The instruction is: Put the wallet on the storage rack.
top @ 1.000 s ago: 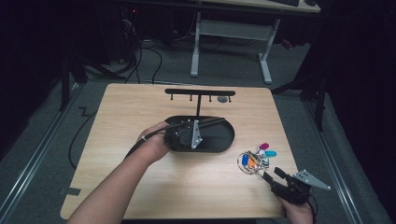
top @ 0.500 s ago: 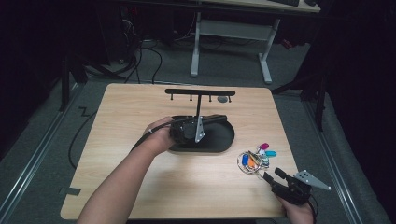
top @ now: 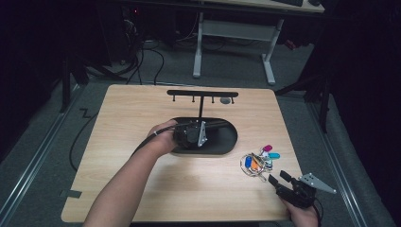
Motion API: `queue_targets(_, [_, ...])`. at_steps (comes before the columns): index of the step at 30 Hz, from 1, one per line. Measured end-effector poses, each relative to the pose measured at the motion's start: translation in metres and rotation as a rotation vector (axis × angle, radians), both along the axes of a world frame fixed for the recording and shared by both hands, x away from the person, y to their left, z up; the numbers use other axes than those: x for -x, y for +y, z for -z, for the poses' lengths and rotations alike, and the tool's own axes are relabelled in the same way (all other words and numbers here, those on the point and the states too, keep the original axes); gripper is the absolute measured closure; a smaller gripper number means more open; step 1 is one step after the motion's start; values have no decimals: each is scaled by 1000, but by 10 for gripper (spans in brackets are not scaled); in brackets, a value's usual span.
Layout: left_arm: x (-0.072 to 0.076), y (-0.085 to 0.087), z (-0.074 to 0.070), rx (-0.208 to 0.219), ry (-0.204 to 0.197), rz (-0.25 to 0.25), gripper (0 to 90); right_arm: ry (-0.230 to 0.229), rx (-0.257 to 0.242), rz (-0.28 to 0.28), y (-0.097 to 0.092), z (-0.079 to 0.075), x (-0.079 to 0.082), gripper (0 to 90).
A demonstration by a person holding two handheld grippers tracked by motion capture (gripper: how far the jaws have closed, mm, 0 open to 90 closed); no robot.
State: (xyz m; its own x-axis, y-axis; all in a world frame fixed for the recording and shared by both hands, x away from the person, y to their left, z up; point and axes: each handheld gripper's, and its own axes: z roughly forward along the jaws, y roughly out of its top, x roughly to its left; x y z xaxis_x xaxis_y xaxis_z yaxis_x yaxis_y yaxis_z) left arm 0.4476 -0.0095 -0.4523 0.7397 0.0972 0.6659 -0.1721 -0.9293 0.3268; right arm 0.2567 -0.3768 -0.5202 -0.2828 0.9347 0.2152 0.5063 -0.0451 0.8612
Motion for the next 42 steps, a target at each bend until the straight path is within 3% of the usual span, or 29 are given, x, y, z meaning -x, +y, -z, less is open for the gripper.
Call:
queue_targets(4, [-3, 3, 3, 14, 6, -2, 751, 0, 6, -3, 1, 0, 0, 390])
queue_targets(9, [-9, 9, 9, -25, 16, -27, 746, 4, 5, -3, 2, 0, 0, 390])
queue_targets(20, [-11, 13, 17, -24, 53, -63, 731, 8, 6, -10, 2, 1, 0, 390])
queue_targets(34, [-9, 12, 29, -19, 137, -98, 650, 9, 7, -16, 2, 1, 0, 390])
queue_targets(42, [-5, 11, 26, -13, 190, -124, 603, 10, 5, -18, 2, 1, -1, 390])
